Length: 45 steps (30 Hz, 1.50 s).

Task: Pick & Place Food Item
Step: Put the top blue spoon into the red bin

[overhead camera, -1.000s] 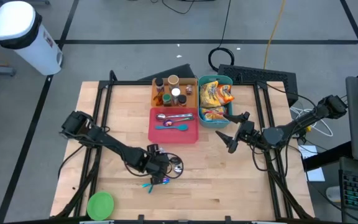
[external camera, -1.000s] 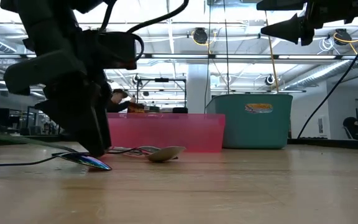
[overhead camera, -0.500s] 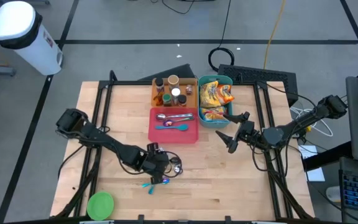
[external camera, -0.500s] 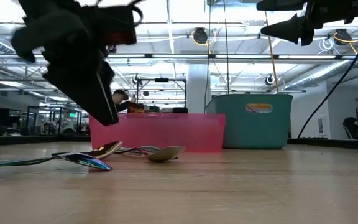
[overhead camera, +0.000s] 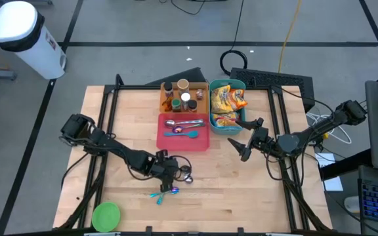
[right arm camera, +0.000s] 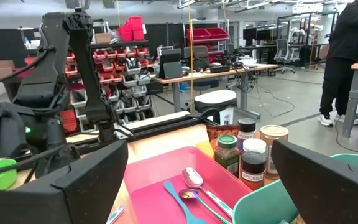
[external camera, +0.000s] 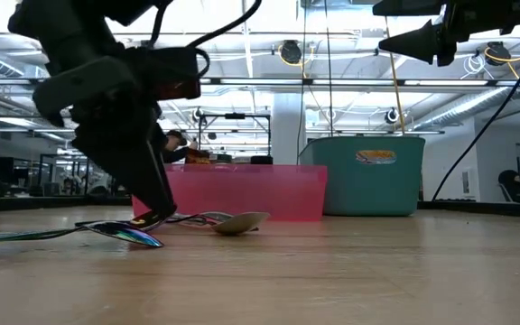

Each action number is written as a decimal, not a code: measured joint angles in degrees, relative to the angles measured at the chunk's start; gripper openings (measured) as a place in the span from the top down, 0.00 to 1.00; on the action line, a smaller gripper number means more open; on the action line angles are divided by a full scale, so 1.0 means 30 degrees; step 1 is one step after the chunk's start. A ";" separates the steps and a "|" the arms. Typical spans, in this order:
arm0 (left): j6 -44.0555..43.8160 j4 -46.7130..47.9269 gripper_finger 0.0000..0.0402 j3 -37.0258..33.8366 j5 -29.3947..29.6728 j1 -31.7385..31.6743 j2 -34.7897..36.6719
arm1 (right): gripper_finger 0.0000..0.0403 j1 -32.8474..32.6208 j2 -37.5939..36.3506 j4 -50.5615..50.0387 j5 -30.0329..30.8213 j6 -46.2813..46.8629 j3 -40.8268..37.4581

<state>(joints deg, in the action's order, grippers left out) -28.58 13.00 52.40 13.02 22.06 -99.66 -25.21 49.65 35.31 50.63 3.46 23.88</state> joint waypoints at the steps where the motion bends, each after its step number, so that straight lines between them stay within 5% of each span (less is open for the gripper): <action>1: -0.0007 -0.0045 0.41 0.0014 -0.0007 0.0009 0.0006 | 0.03 0.0000 0.0000 0.0000 0.0000 0.0000 0.0000; 13: -0.0029 0.0130 0.43 0.0008 -0.0057 0.0008 -0.0051 | 0.03 0.0000 0.0000 0.0000 0.0000 0.0129 0.0000; 30: 0.0380 -0.0170 0.98 0.0082 -0.0244 0.0015 -0.0510 | 0.03 0.0000 -0.0007 0.0000 0.0007 0.0124 0.0000; 39: 0.2322 0.1048 0.98 0.0837 -0.0193 0.0065 0.1236 | 0.03 0.0000 -0.0007 0.0000 0.0007 0.0124 0.0000; 45: 0.6692 0.1417 0.99 0.1974 0.2115 -0.0530 0.3394 | 0.03 0.0000 -0.0007 0.0000 0.0007 0.0127 0.0000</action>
<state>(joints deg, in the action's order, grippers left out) -8.50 17.26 58.32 19.36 20.47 -89.47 -25.21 49.63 35.31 50.65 3.85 23.88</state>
